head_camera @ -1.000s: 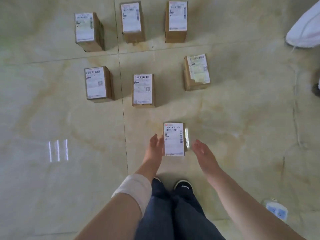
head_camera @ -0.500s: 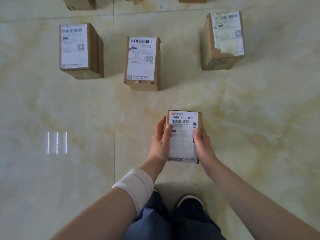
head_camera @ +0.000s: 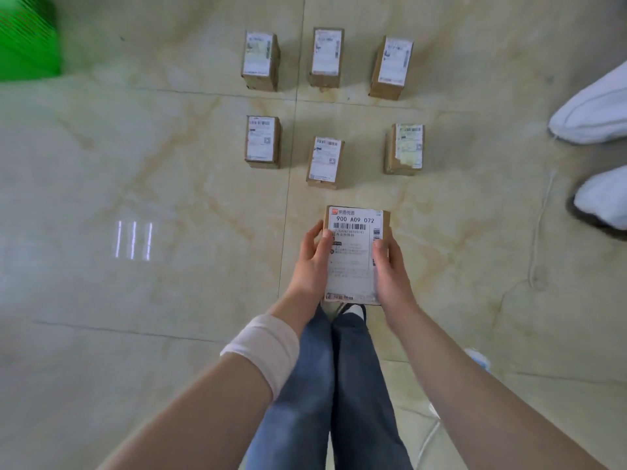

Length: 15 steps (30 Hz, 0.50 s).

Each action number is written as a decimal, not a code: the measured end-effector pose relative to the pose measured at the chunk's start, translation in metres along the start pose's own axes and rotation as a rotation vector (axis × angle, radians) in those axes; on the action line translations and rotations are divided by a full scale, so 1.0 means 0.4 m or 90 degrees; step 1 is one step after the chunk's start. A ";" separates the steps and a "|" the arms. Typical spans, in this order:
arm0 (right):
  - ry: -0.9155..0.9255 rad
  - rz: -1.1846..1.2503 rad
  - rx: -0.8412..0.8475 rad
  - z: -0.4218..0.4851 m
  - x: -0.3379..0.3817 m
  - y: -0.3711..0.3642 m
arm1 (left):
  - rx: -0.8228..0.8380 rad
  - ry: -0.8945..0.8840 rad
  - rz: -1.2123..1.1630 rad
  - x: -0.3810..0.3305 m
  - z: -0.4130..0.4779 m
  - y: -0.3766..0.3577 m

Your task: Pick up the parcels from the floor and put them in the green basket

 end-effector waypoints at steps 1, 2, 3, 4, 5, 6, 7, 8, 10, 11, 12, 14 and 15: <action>0.005 -0.004 -0.003 -0.041 0.042 -0.023 | -0.011 -0.010 -0.013 -0.036 -0.036 0.021; 0.016 -0.010 -0.004 -0.075 0.082 -0.045 | -0.024 -0.023 -0.024 -0.070 -0.066 0.042; 0.029 -0.017 -0.006 -0.102 0.116 -0.071 | -0.037 -0.036 -0.039 -0.101 -0.089 0.064; 0.043 -0.025 -0.003 -0.123 0.146 -0.099 | -0.047 -0.048 -0.059 -0.128 -0.108 0.091; 0.058 -0.035 0.002 -0.137 0.169 -0.131 | -0.056 -0.060 -0.078 -0.151 -0.121 0.120; 0.070 -0.043 0.011 -0.148 0.189 -0.168 | -0.063 -0.070 -0.090 -0.170 -0.132 0.153; 0.076 -0.048 0.020 -0.156 0.202 -0.208 | -0.068 -0.077 -0.098 -0.185 -0.140 0.190; 0.078 -0.052 0.030 -0.165 0.210 -0.252 | -0.074 -0.081 -0.107 -0.198 -0.148 0.232; 0.078 -0.053 0.058 -0.184 0.216 -0.350 | -0.095 -0.091 -0.133 -0.216 -0.163 0.328; 0.078 -0.055 0.071 -0.194 0.216 -0.405 | -0.108 -0.090 -0.144 -0.219 -0.168 0.381; 0.079 -0.060 0.084 -0.207 0.214 -0.471 | -0.118 -0.087 -0.154 -0.222 -0.174 0.446; 0.078 -0.063 0.105 -0.225 0.209 -0.558 | -0.130 -0.075 -0.158 -0.231 -0.190 0.533; 0.079 -0.065 0.115 -0.237 0.204 -0.626 | -0.134 -0.072 -0.161 -0.235 -0.193 0.601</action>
Point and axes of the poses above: each hand's wrist, its own z-axis towards the middle knuckle, its own y-axis out of the back of the hand, x = y × z, the point moved 1 cm from there along z, towards the middle knuckle, and after that the axes turned 7 degrees about z, right-handed, at the moved point
